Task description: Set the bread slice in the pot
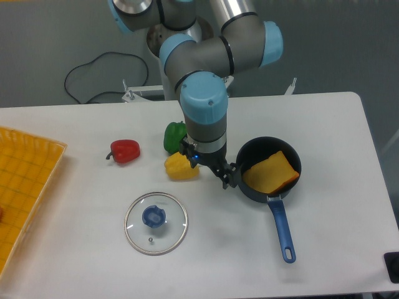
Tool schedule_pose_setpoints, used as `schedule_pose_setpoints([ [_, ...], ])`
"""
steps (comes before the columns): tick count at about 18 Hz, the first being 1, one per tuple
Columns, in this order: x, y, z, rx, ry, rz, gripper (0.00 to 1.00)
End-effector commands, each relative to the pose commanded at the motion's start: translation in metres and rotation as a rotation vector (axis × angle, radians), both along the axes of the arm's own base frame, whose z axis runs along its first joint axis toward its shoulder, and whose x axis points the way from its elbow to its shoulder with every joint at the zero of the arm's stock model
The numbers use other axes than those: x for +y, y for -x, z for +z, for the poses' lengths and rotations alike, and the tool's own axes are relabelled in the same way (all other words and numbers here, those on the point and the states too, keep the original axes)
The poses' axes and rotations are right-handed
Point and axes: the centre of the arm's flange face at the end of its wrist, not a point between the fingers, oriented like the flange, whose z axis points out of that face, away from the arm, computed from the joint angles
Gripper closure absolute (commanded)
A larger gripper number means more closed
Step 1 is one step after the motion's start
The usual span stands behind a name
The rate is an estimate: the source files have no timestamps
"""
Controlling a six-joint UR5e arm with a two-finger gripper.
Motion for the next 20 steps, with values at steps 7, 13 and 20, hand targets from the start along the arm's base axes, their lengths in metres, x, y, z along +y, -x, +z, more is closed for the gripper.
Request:
schedule_pose_setpoints([
  [7,-0.028,0.013,0.024,-0.066,-0.064,0.058,0.00],
  [13,-0.029,0.008,0.031,-0.067,-0.081,0.050,0.00],
  [20,-0.022,0.003,0.039,-0.068,-0.104,0.036,0.00],
])
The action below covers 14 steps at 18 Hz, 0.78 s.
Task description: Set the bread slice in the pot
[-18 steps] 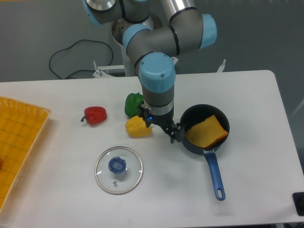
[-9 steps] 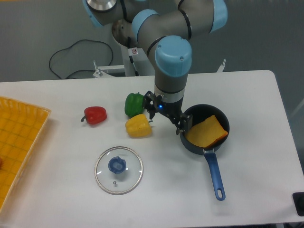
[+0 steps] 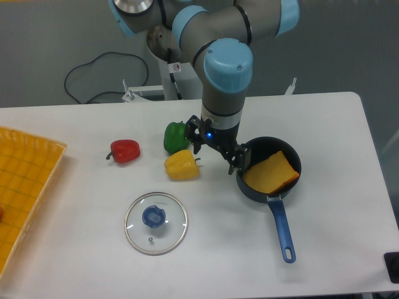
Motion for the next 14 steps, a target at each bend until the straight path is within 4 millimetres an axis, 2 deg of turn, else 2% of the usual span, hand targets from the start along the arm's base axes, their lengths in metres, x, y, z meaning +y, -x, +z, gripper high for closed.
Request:
schedule_pose_setpoints([
  [4,0.006,-0.010,0.002,0.002,0.000,-0.018,0.00],
  [7,0.007,-0.025,0.004,0.004,0.002,-0.030,0.00],
  [11,0.001,-0.028,-0.005,-0.029,0.033,-0.027,0.00],
  [14,-0.003,-0.029,0.002,-0.026,0.026,-0.021,0.00],
])
